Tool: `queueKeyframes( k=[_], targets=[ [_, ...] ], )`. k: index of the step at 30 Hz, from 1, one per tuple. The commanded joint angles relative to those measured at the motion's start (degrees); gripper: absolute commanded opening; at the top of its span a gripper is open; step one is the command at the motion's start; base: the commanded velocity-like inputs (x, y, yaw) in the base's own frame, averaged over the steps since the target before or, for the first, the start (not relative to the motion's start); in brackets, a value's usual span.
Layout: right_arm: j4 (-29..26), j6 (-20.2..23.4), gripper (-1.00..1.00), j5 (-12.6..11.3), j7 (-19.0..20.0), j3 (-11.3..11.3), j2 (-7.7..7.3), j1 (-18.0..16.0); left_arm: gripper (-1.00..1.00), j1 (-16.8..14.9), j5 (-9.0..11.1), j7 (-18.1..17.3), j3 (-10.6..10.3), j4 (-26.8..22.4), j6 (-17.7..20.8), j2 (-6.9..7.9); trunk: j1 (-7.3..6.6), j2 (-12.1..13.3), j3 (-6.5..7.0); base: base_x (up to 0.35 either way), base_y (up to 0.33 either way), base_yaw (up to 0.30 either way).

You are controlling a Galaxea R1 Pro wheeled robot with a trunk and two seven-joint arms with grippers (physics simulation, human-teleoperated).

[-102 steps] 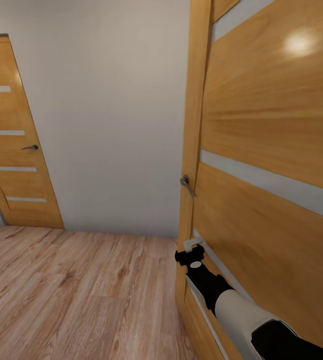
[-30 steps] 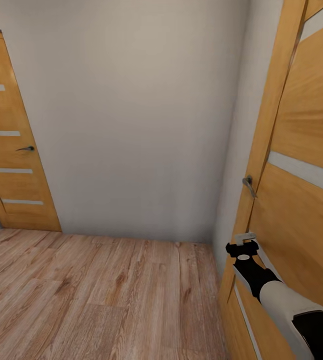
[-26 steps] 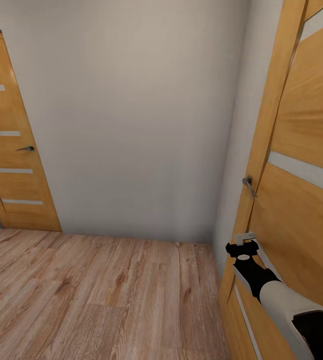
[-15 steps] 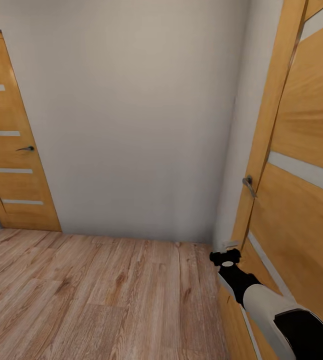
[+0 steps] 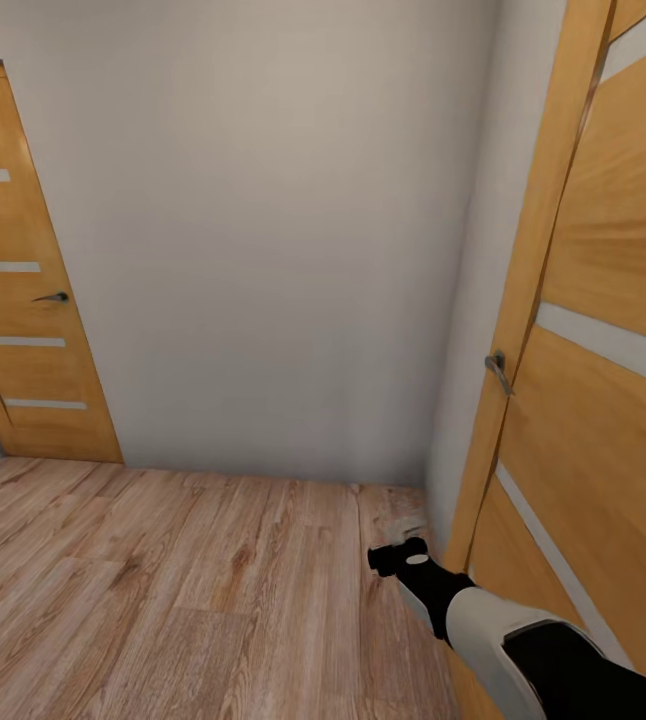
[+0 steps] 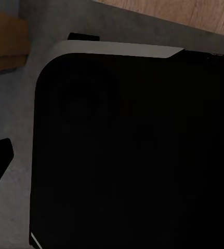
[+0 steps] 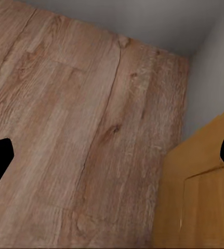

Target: Move the two storage containers from the living room to the garage. In the garage, place one container on the floor and stack the other container on top of it (either order is fine).

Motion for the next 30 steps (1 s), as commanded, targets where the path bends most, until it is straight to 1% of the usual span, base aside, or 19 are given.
queueKeyframes(
  k=[1, 4, 7, 8, 9, 10, 11, 13, 15, 16, 18, 19, 21, 22, 25, 27, 28, 30],
  targets=[
    [0.65, 0.05, 1.0, 0.17, -0.14, 0.24, 0.02, -0.07, 1.0, 0.0, 0.53, -0.01, 0.06, -0.02, -0.11, -0.01, 0.0, -0.03, -0.05, 0.0, 0.0, 0.0],
    [2.09, 1.37, 1.0, 0.12, 0.26, 0.22, -0.27, 0.02, 1.0, 0.0, 0.53, -0.01, 0.09, -0.02, -0.11, -0.03, 0.0, -0.03, -0.05, 0.0, 0.0, 0.0],
    [2.54, 3.43, 1.0, 0.09, 0.44, 0.22, -0.62, 1.62, 1.0, 0.0, 0.53, -0.01, 0.1, -0.02, -0.11, -0.07, 0.0, -0.03, -0.05, 0.0, 0.0, 0.0],
    [2.7, 4.64, 1.0, 0.09, 0.5, 0.22, -0.8, 5.69, 1.0, 0.0, 0.53, -0.01, 0.1, -0.02, -0.11, -0.05, 0.0, -0.03, -0.05, 0.0, 0.0, 0.0],
    [2.74, 5.02, 1.0, 0.09, 0.45, 0.22, -0.96, 11.8, 1.0, 0.0, 0.53, -0.01, 0.1, -0.02, -0.11, -0.03, 0.0, -0.03, -0.05, 0.0, 0.0, 0.0],
    [2.75, 5.04, 1.0, 0.11, 0.43, 0.22, -1.08, 16.02, 1.0, 0.0, 0.53, -0.01, 0.1, -0.02, -0.11, -0.03, 0.0, -0.03, -0.05, 0.0, 0.0, 0.0],
    [2.76, 5.02, 1.0, 0.12, 0.42, 0.22, -1.17, 17.98, 1.0, 0.0, 0.53, -0.01, 0.1, -0.02, -0.11, -0.02, 0.0, -0.03, -0.05, 0.0, 0.0, 0.0],
    [2.77, 4.48, 1.0, 0.16, 0.4, 0.22, -1.85, 24.51, 1.0, 0.0, 0.53, -0.01, 0.1, -0.02, -0.11, -0.02, 0.0, -0.03, -0.05, 0.0, 0.0, 0.0],
    [2.77, 3.95, 1.0, 0.17, 0.39, 0.22, -2.19, 26.92, 1.0, 0.0, 0.53, -0.01, 0.1, -0.02, -0.11, -0.02, 0.0, -0.03, -0.05, 0.0, 0.0, 0.0],
    [2.78, 3.26, 1.0, 0.17, 0.37, 0.22, -2.45, 28.82, 1.0, 0.0, 0.53, -0.01, 0.1, -0.02, -0.11, -0.01, 0.0, -0.03, -0.05, 0.0, 0.0, 0.0],
    [2.78, 2.22, 1.0, 0.18, 0.33, 0.22, -2.88, 30.89, 1.0, 0.0, 0.53, -0.01, 0.08, -0.02, -0.11, -0.01, 0.0, -0.03, -0.05, 0.0, 0.0, 0.0],
    [2.78, 0.74, 1.0, 0.14, 0.31, 0.22, -3.58, 32.9, 1.0, 0.0, 0.53, -0.01, 0.09, -0.02, -0.11, -0.01, 0.0, -0.03, -0.05, 0.0, 0.0, 0.0],
    [2.78, -0.55, 1.0, 0.12, 0.31, 0.22, -3.95, 33.88, 1.0, 0.0, 0.53, -0.01, 0.1, -0.02, -0.11, -0.01, 0.0, -0.03, -0.05, 0.0, 0.0, 0.0],
    [2.78, -2.27, 1.0, 0.11, 0.32, 0.22, -4.34, 34.89, 1.0, 0.0, 0.53, -0.01, 0.1, -0.02, -0.11, -0.01, 0.0, -0.03, -0.05, 0.0, 0.0, 0.0],
    [2.78, -5.84, 1.0, 0.1, 0.3, 0.22, -4.8, 36.72, 1.0, 0.0, 0.53, -0.01, 0.1, -0.02, -0.11, -0.01, 0.0, -0.03, -0.05, 0.0, 0.0, 0.0],
    [2.78, -8.06, 1.0, 0.1, 0.3, 0.22, -5.02, 38.59, 1.0, 0.0, 0.53, -0.01, 0.1, -0.02, -0.11, -0.01, 0.0, -0.03, -0.05, 0.0, 0.0, 0.0],
    [2.78, -8.58, 1.0, 0.09, 0.3, 0.22, -5.05, 39.51, 1.0, 0.0, 0.53, -0.01, 0.1, -0.02, -0.11, -0.01, 0.0, -0.03, -0.05, 0.0, 0.0, 0.0],
    [2.78, -9.07, 1.0, 0.06, 0.33, 0.22, -5.13, 40.31, 1.0, 0.0, 0.53, -0.01, 0.09, -0.02, -0.11, -0.01, 0.0, -0.03, -0.05, 0.0, 0.0, 0.0]
  ],
)
